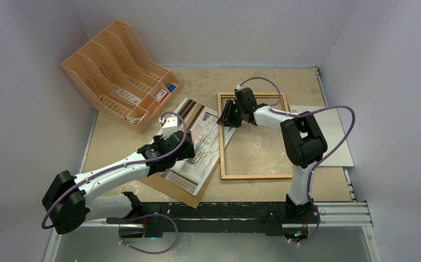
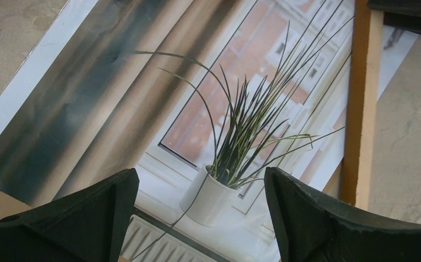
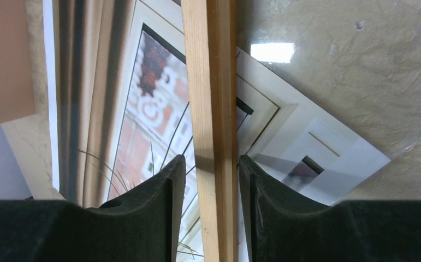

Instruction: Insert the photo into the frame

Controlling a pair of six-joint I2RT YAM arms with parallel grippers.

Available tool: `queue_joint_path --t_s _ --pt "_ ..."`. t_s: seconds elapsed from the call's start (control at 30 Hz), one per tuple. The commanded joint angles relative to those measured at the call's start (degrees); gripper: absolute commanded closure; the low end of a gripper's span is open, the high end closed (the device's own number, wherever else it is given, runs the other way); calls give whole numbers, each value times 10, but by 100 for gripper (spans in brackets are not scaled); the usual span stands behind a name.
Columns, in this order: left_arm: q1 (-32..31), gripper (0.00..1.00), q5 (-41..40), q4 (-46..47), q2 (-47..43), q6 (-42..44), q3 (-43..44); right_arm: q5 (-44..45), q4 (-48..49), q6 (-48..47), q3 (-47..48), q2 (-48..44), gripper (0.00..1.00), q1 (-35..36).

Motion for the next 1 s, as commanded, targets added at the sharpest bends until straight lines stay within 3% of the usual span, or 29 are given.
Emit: queue_joint_path --t_s 0.0,0.2,0.53,0.8,0.97 --pt "8 10 2 6 -1 -24 -12 -25 3 -9 2 -12 54 0" --pt "16 9 -1 1 -9 -36 -24 -19 3 -8 -18 -43 45 0" --pt "22 8 -14 -30 -44 -70 -32 9 51 43 -163 -217 36 33" --pt "22 9 -49 -44 -91 -102 -45 -17 135 183 -296 -317 39 148" --pt "22 9 -56 -61 -124 -118 -54 15 160 239 -320 -314 42 220"
